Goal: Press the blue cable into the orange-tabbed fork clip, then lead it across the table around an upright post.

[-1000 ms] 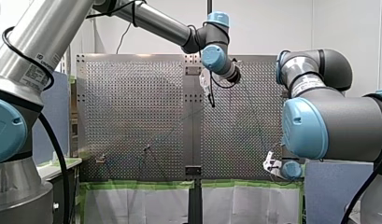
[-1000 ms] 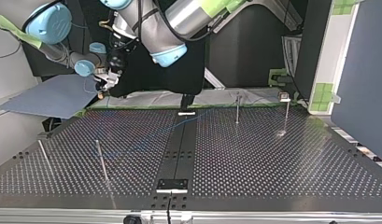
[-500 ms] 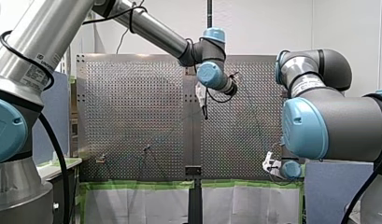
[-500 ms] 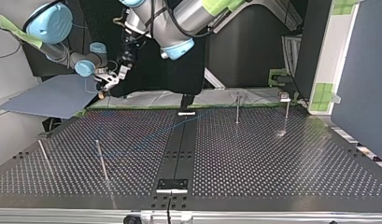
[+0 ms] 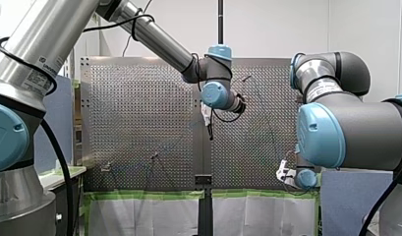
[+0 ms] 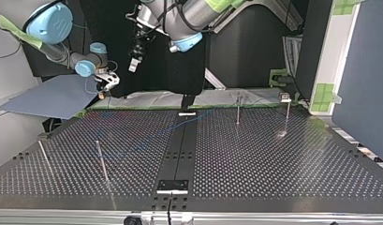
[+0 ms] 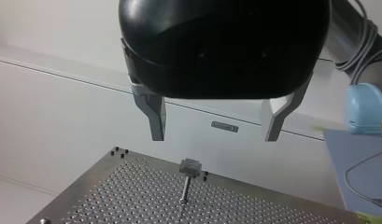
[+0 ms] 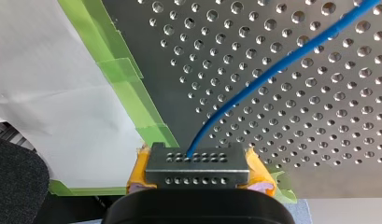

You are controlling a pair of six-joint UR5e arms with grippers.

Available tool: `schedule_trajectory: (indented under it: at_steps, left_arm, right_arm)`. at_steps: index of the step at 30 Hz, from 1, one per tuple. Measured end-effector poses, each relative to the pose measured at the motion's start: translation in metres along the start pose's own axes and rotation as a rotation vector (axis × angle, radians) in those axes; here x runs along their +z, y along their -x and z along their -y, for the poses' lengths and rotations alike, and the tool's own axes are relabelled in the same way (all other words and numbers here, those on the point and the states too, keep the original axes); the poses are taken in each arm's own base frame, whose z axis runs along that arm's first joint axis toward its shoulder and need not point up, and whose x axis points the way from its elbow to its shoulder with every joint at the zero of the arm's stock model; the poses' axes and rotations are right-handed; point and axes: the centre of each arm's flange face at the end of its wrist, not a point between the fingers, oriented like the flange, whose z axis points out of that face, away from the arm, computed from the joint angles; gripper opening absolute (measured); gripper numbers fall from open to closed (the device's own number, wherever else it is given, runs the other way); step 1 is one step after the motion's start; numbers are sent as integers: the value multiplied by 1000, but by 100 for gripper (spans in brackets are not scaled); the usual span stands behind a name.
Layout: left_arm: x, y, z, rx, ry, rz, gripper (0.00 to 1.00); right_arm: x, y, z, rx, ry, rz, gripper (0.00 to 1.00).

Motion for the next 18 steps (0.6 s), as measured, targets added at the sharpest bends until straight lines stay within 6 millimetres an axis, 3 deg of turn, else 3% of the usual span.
schedule_trajectory:
  at_steps: [18]
  left_arm:
    - [-34,-56,-34,3,0,0,99]
  right_arm:
    - [0,-1,-1,-5,2,-1,0]
